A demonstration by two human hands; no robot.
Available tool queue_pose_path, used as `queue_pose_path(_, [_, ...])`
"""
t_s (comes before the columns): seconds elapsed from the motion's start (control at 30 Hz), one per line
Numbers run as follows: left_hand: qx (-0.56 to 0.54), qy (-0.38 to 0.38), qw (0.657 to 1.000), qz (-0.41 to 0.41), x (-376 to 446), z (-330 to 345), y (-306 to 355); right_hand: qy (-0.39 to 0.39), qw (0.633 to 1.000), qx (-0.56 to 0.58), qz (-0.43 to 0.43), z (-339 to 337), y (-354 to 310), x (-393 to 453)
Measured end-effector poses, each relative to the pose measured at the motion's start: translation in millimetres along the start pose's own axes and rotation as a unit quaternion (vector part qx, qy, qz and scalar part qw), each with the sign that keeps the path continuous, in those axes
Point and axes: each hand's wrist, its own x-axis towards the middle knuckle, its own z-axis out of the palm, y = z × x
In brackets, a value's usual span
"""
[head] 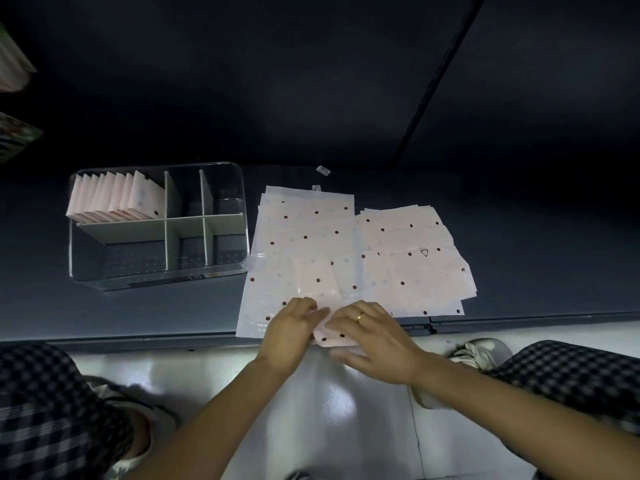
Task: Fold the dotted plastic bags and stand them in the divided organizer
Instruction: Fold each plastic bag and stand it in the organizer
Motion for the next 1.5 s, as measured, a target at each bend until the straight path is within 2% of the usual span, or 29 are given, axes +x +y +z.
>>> queue_pose_path(0.1, [-0.073, -0.016, 0.997, 0.001, -4, 1, -12, -0.165, 0.985, 0.029, 0.033, 0, 23, 1])
queue_pose_path(0.17, [-0.09, -0.029, 0.996, 0.0, -6, 4, -17, -0.202, 0.978, 0.024, 0.047, 7, 35, 3])
queue_pose_path(0.3, [-0.112, -0.035, 0.993, 0.014, -7, 7, -24, -0.109, 0.99, 0.049, 0.081, 24, 42, 8])
queue_pose_path(0.4, [-0.161, -0.023, 0.986, -0.034, -1, 5, -27, -0.079, 0.981, 0.098, 0.15, 32, 40, 10])
queue_pose_path(0.53, [-0.111, -0.002, 0.979, -0.173, 9, 11, -34, -0.045, 0.928, 0.167, 0.33, 41, 32, 19])
queue_pose_path(0.6, [-0.104, -0.002, 0.97, -0.221, 13, 14, -39, -0.043, 0.899, 0.195, 0.39, 43, 30, 25])
queue_pose_path(0.77, [-0.102, 0.008, 0.961, -0.259, 24, 18, -37, -0.044, 0.871, 0.169, 0.459, 50, 24, 41])
queue_pose_path(0.97, [-0.021, 0.01, 0.965, -0.261, 32, 21, -32, -0.037, 0.868, 0.105, 0.484, 54, 14, 47])
queue_pose_path(1.07, [0.008, 0.034, 0.974, -0.223, 32, 18, -26, -0.054, 0.857, 0.085, 0.505, 54, 12, 53])
queue_pose_path(1.17, [0.05, 0.062, 0.996, -0.043, 32, 20, -23, -0.063, 0.847, 0.087, 0.521, 53, 10, 57])
queue_pose_path(1.23, [0.108, -0.038, 0.992, 0.044, 31, 25, -26, -0.066, 0.844, 0.084, 0.526, 52, 10, 59])
queue_pose_path(1.3, [0.145, -0.134, 0.98, 0.038, 30, 30, -36, -0.067, 0.844, 0.076, 0.527, 53, 11, 60])
queue_pose_path(1.33, [0.158, -0.151, 0.975, 0.036, 30, 32, -41, -0.069, 0.845, 0.069, 0.526, 53, 12, 60])
queue_pose_path(1.5, [0.172, -0.166, 0.97, 0.045, 31, 33, -50, -0.049, 0.85, -0.004, 0.524, 56, 7, 55])
